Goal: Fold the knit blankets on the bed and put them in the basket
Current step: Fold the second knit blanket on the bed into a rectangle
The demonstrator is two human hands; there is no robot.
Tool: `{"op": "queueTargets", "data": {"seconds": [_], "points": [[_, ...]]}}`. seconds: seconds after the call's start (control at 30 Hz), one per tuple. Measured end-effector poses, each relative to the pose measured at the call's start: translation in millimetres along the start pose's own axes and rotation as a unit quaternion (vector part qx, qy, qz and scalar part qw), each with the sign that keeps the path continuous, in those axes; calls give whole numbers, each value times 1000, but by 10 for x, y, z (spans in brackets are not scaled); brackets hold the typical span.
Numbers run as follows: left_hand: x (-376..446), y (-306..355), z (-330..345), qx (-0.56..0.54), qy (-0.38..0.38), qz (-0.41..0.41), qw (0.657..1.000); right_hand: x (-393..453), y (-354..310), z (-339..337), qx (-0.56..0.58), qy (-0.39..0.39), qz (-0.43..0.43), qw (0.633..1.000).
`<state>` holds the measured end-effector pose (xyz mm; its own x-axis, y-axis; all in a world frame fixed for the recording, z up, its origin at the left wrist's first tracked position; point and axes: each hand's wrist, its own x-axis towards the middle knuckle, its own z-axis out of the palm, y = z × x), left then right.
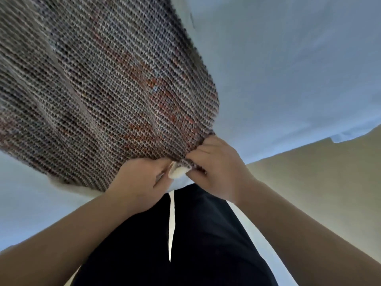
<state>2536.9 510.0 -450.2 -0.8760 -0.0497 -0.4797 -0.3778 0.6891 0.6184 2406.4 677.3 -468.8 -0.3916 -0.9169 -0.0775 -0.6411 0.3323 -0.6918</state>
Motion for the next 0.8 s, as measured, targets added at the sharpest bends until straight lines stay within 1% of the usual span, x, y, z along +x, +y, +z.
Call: {"op": "queueTargets", "data": {"seconds": [0.07,0.17,0.27,0.37,0.4,0.47,0.5,0.57,0.6,0.67,0.7,0.73,0.8], "points": [[-105,31,118,-1,-44,-5,999,-103,3,-52,-23,-80,-3,997],[-234,125,368,-16,-97,-11,995,-274,-19,-113,-63,-162,12,985],[-270,311,630,-55,-121,-36,991,-463,-22,-153,-72,-215,38,973],[-246,530,801,-91,-161,-43,982,-631,28,-254,-66,-270,88,957],[-222,578,814,-97,-158,-41,982,-675,49,-305,-70,-268,100,956],[-152,636,772,-88,-119,-31,989,-763,100,-403,-60,-221,120,966],[-121,651,737,-77,-88,-22,993,-794,117,-443,-49,-174,124,976],[-64,706,667,-67,-35,-1,997,-804,121,-498,-27,-57,132,989],[-48,752,633,-89,-17,-1,996,-789,109,-508,-20,9,140,990],[-11,853,585,-193,13,-42,980,-736,78,-514,-24,127,172,977],[13,882,567,-236,32,-68,969,-714,61,-503,-32,164,192,967],[41,887,552,-254,46,-90,962,-700,34,-480,-37,186,206,960],[65,852,516,-248,43,-119,960,-694,-31,-415,-34,192,222,955]]}}
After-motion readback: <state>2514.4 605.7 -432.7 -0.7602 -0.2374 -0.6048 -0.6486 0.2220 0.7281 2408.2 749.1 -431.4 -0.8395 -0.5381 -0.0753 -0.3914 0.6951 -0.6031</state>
